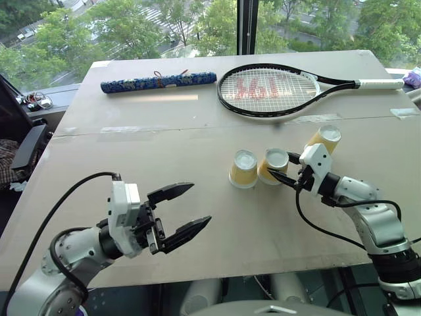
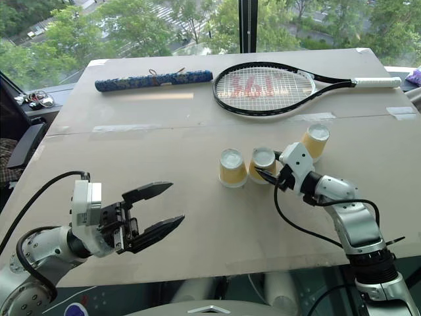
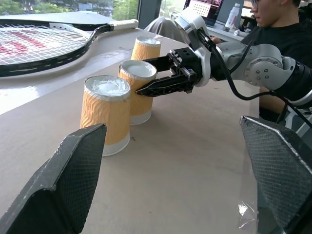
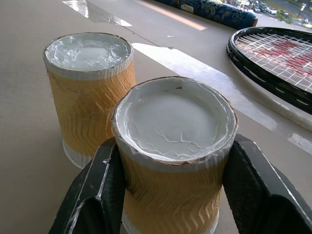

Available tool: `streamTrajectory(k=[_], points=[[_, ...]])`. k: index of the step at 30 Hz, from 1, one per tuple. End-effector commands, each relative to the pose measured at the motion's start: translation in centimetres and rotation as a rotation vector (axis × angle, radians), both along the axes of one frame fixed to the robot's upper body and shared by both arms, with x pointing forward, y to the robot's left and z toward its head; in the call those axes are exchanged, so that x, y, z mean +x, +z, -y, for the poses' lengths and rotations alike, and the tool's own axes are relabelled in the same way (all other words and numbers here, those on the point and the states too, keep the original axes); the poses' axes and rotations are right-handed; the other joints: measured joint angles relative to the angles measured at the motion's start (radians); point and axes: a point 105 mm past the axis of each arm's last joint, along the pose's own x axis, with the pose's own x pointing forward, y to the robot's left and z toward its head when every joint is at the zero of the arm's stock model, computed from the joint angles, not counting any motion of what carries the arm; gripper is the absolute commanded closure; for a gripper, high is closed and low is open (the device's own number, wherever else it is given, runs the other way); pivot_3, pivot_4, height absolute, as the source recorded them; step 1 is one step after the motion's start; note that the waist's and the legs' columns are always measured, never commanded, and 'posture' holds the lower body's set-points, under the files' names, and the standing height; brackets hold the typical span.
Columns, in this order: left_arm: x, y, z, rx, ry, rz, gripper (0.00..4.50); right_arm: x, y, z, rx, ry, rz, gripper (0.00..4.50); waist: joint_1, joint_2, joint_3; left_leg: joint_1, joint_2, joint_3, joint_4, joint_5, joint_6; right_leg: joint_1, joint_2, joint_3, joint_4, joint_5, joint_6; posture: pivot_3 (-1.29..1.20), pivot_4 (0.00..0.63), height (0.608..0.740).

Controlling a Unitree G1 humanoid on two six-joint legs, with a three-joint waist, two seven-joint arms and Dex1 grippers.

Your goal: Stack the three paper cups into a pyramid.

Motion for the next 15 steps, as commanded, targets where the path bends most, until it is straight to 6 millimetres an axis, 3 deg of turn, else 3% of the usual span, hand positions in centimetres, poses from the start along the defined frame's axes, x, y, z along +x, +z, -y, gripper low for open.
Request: streamTrajectory(k=[1,2,7,15], points=[[-0.3,1.0,0.4,0.005,-0.019,0.041,0.0,-0.8,-0.1,-0.4,-0.024,0.036,0.004,2.41,0.0,0.0,0.0,0.0,0.0,0.0,0.0,0.0,0.0,0.0,0.0,0.0,0.0,0.0,0.0,0.0,0.15,0.74],[-0.2,1.1,0.4,0.006,-0.02,0.041,0.0,-0.8,-0.2,-0.4,-0.028,0.037,0.002,2.41,0.0,0.0,0.0,0.0,0.0,0.0,0.0,0.0,0.0,0.0,0.0,0.0,0.0,0.0,0.0,0.0,0.15,0.74],[0.0,1.2,0.6,0.004,-0.029,0.042,0.0,-1.2,0.1,-0.4,-0.024,0.05,0.005,0.2,0.0,0.0,0.0,0.0,0.0,0.0,0.0,0.0,0.0,0.0,0.0,0.0,0.0,0.0,0.0,0.0,0.15,0.74],[0.1,1.7,0.9,-0.005,-0.062,0.053,0.0,-2.6,5.5,2.2,0.121,0.04,0.091,0.08,0.006,0.0,0.0,0.0,0.0,0.0,0.0,0.0,0.0,0.0,0.0,0.0,0.0,0.0,0.0,0.0,0.15,0.74]])
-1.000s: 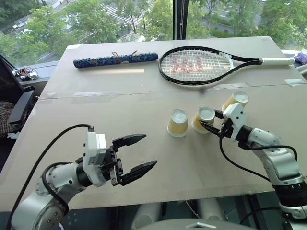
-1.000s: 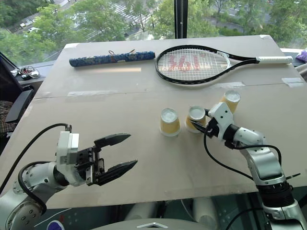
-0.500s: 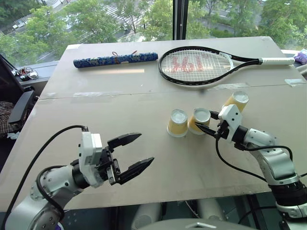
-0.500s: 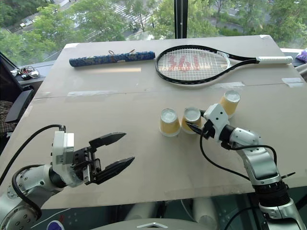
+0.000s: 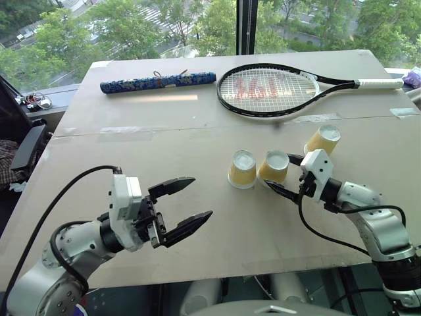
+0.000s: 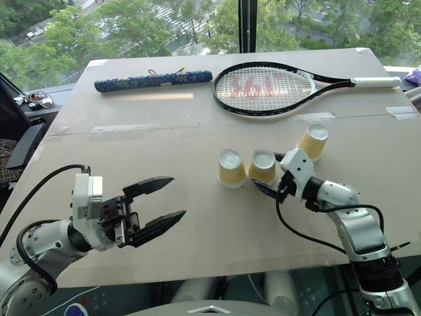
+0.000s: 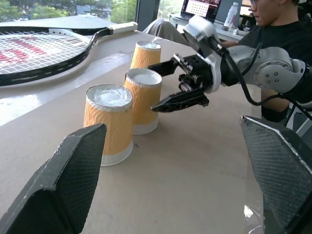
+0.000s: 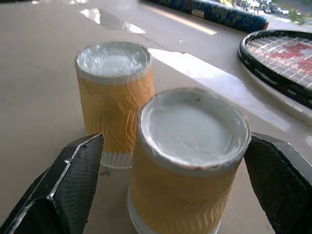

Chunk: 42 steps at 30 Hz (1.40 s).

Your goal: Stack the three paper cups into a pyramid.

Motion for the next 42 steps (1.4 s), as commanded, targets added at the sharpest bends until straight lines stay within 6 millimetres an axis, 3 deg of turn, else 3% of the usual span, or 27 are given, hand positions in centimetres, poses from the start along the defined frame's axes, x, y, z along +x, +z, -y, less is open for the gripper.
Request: streamTrajectory(k=[1,4,7,11,26,29,33,38,42], points=[[-0.4,1.2,0.7,-0.016,-0.051,0.039,0.0,-1.3,3.7,1.9,0.065,-0.011,0.072,0.08,0.003,0.0,0.0,0.0,0.0,0.0,0.0,0.0,0.0,0.0,0.0,0.0,0.0,0.0,0.0,0.0,0.15,0.74],[-0.3,1.4,1.2,-0.021,-0.078,0.049,0.0,-0.9,5.0,3.9,0.093,-0.118,0.08,0.08,0.002,0.0,0.0,0.0,0.0,0.0,0.0,0.0,0.0,0.0,0.0,-0.001,0.0,0.0,0.0,0.0,0.15,0.74],[-0.1,1.8,1.7,-0.042,-0.093,0.057,0.0,1.2,3.9,6.2,-0.02,-0.312,0.085,0.08,-0.001,0.0,0.0,0.0,0.0,0.0,0.0,0.0,0.0,0.0,0.0,0.0,0.0,0.0,0.0,0.0,0.15,0.74],[-0.2,1.7,1.9,-0.043,-0.115,0.05,0.0,3.5,2.5,8.4,-0.039,-0.493,0.072,0.08,-0.003,0.0,0.0,0.0,0.0,0.001,0.0,0.0,0.0,0.0,0.0,0.0,0.001,0.0,0.0,0.0,0.15,0.74],[-0.4,1.3,1.6,-0.034,-0.105,0.05,0.0,6.7,0.2,10.2,0.088,-0.694,-0.056,0.08,-0.003,0.0,0.0,0.0,0.0,0.002,0.0,0.0,0.0,-0.002,0.001,0.001,0.001,0.0,0.0,0.0,0.15,0.74],[-0.4,1.3,1.5,-0.033,-0.1,0.05,0.0,6.9,0.2,10.0,0.115,-0.679,-0.069,0.83,-0.003,0.0,0.0,0.0,0.0,0.002,0.0,0.0,0.0,-0.002,0.001,0.001,0.001,0.0,0.0,0.0,0.15,0.74],[-0.4,1.2,1.2,-0.033,-0.081,0.056,0.0,6.7,1.0,9.7,0.112,-0.637,-0.033,2.66,-0.003,0.0,0.0,0.0,0.0,0.002,0.0,0.0,0.0,-0.002,0.0,0.001,0.001,0.0,0.0,0.0,0.15,0.74],[1.4,1.4,-0.1,-0.002,0.124,0.206,0.0,5.4,4.2,8.0,0.164,-0.451,0.039,2.66,-0.002,0.001,0.001,0.0,0.0,0.002,0.0,0.0,0.0,-0.002,0.0,0.001,0.0,0.0,0.0,0.0,0.15,0.74],[-0.1,1.1,-1.9,-0.118,0.061,0.108,0.0,3.1,8.8,3.4,0.153,-0.106,0.08,2.66,-0.019,0.003,0.002,0.0,0.0,0.003,0.0,0.0,0.0,-0.002,0.001,0.001,0.001,0.0,0.0,0.0,0.15,0.74]])
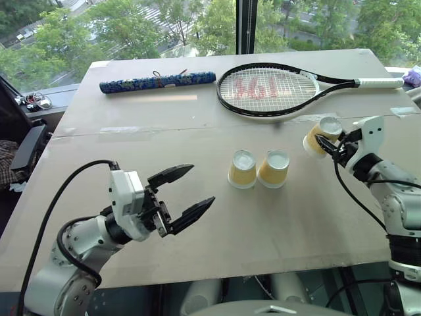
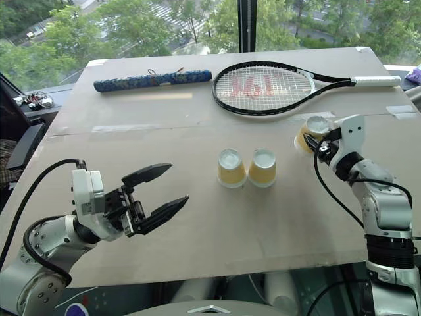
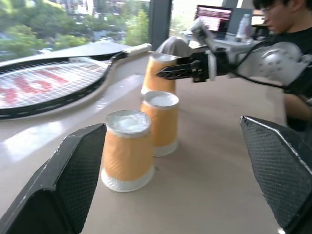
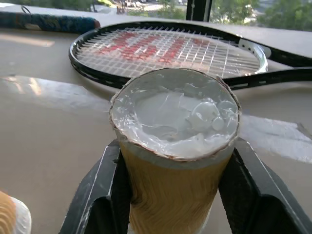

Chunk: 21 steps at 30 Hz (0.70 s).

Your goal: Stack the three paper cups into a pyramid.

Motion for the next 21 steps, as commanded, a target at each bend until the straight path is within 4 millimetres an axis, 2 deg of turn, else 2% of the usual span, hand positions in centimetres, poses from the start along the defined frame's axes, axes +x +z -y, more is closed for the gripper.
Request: streamTrajectory(k=[1,5,9,15,21], points=[[-1.3,0.8,-2.1,-0.083,-0.052,-0.031,0.0,-2.9,6.1,-4.6,-0.021,0.327,0.134,2.66,-0.012,0.001,0.001,0.0,0.0,0.0,0.0,0.0,0.0,0.0,0.0,0.0,0.0,0.0,0.0,0.0,0.15,0.74],[-1.9,0.4,-3.6,-0.078,-0.051,-0.058,0.0,-4.4,6.9,-8.2,-0.084,0.526,0.109,2.66,-0.012,0.0,0.0,0.0,0.001,-0.003,-0.001,0.0,0.0,0.0,0.0,-0.001,0.0,0.0,0.0,0.0,0.15,0.74],[-2.3,0.2,-3.3,-0.076,-0.048,-0.064,0.0,-5.0,6.7,-10.8,-0.108,0.631,0.069,2.66,-0.008,0.0,0.0,-0.002,0.001,-0.003,0.001,-0.001,0.001,0.0,-0.001,-0.002,-0.001,0.0,0.0,0.0,0.15,0.74],[-2.8,0.7,-2.5,-0.088,-0.052,-0.061,0.0,-4.6,5.0,-11.5,-0.19,0.656,0.019,2.66,-0.006,-0.001,0.0,-0.011,0.0,-0.004,0.004,-0.001,0.001,-0.006,-0.003,-0.005,-0.002,0.0,0.0,0.0,0.15,0.74],[-2.9,1.9,-2.5,-0.14,-0.048,-0.031,0.0,-4.4,4.4,-11.3,-0.225,0.662,0.01,2.66,-0.007,-0.001,0.0,-0.012,-0.001,-0.004,0.004,-0.001,0.001,-0.008,-0.003,-0.005,-0.001,0.0,0.0,0.0,0.15,0.74]])
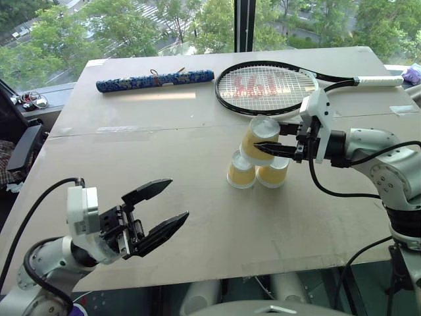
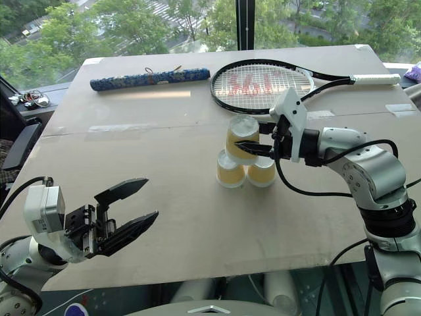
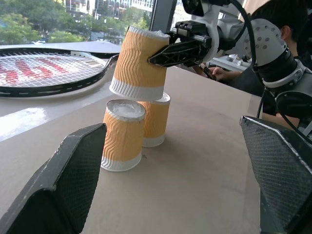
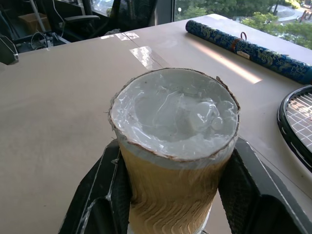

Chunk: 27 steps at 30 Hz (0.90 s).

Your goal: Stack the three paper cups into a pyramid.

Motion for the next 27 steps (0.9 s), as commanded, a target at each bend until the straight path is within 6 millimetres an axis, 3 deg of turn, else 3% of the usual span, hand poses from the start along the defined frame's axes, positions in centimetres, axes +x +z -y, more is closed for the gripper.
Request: streamTrajectory(k=[1,12,14,15,18,24,27], points=[[-0.3,1.6,-0.1,-0.04,0.001,0.05,0.0,-0.6,0.9,-0.3,-0.005,0.04,0.057,2.66,-0.001,0.0,0.0,0.0,0.0,0.0,0.0,0.0,0.0,0.0,0.0,0.0,0.0,0.0,0.0,0.0,0.15,0.74],[0.4,1.7,-0.8,-0.069,0.04,0.051,0.0,-0.5,-0.6,-0.8,-0.044,0.057,0.019,2.66,-0.002,0.0,0.0,0.0,0.0,0.0,0.0,0.0,0.0,0.0,0.0,-0.003,0.0,0.0,0.0,0.0,0.15,0.74],[0.4,1.5,-0.7,-0.071,0.039,0.05,0.0,-0.1,-1.2,-0.4,-0.065,0.043,0.017,1.79,-0.002,0.0,0.0,0.0,0.0,0.0,0.0,0.0,0.0,0.0,0.0,-0.003,0.0,0.0,0.0,0.0,0.15,0.74],[0.3,1.5,-0.7,-0.071,0.037,0.048,0.0,-0.1,-1.3,-0.2,-0.077,0.04,0.025,1.62,-0.002,0.0,0.0,0.0,0.0,0.0,0.0,0.0,0.0,0.0,0.0,-0.003,0.0,0.0,0.0,0.0,0.15,0.74],[0.2,1.3,-0.7,-0.07,0.037,0.041,0.0,-0.2,-0.6,0.6,-0.075,0.021,0.083,0.12,-0.001,0.0,0.0,0.0,0.0,0.0,0.0,0.0,0.0,0.0,0.0,-0.003,0.0,0.0,0.0,0.0,0.15,0.74],[0.4,0.1,-0.6,-0.06,0.052,-0.02,0.0,-1.9,1.2,2.9,-0.001,0.021,0.149,0.12,0.002,0.0,0.0,0.0,0.0,0.0,0.0,0.0,0.0,0.0,0.0,-0.003,0.0,0.0,0.0,0.0,0.15,0.74],[1.1,-1.8,-0.4,-0.009,0.105,-0.112,0.0,-3.3,1.1,5.2,0.012,0.007,0.162,0.12,0.01,0.0,0.0,0.0,0.0,0.0,0.0,0.0,0.0,0.0,0.0,-0.003,0.0,0.0,0.0,0.0,0.15,0.74]])
